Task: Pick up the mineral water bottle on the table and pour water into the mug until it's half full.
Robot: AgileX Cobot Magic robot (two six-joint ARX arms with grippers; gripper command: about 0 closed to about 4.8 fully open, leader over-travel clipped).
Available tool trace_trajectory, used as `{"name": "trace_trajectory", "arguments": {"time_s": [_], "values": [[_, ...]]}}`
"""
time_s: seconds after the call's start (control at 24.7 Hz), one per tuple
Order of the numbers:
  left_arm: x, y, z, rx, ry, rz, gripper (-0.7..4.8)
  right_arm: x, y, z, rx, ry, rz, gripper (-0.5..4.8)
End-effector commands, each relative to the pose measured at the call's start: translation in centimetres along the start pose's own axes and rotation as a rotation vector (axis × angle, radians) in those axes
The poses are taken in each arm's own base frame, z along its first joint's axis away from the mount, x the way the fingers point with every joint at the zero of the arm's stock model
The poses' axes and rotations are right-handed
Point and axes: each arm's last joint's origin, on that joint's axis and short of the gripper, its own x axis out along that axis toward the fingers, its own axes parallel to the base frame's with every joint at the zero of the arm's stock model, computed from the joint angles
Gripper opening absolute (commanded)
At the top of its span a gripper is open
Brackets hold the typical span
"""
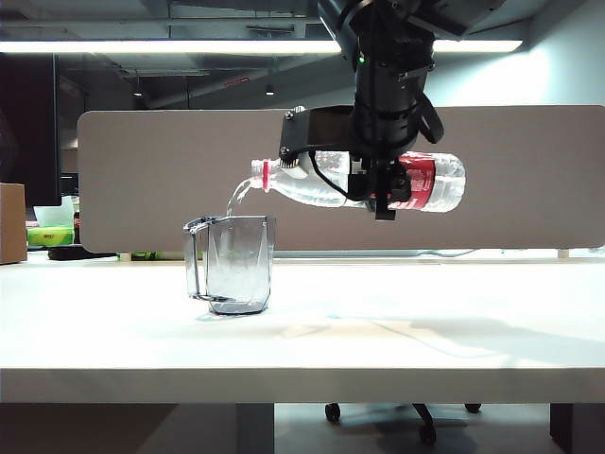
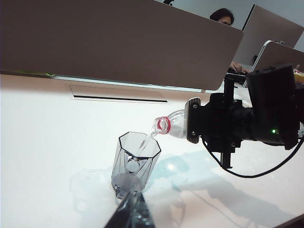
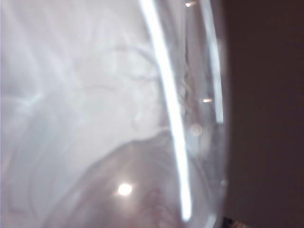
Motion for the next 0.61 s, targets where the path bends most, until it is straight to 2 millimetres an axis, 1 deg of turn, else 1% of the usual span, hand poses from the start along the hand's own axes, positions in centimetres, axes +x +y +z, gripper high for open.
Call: {"name": "trace_trajectory", "arguments": {"time_s": [0.04,0.24,0.61], "values": [[-0.1,-0.1,0.3,0.009,-0.012,-0.008,-0.05,-0.4,-1.2,0.0,0.021,0.017,-0.069,2.39],[-0.1,-0.1,0.3,0.009,-0.011,-0.008,-0.05,-0.4,-1.5,0.1,0.0,0.012,-0.092,2.39],[-0.1,-0.1,0.3,0.009,-0.011,-0.008,-0.05,-0.6,-2.3,0.1,-0.021,0.075,-0.145,2.39]]}}
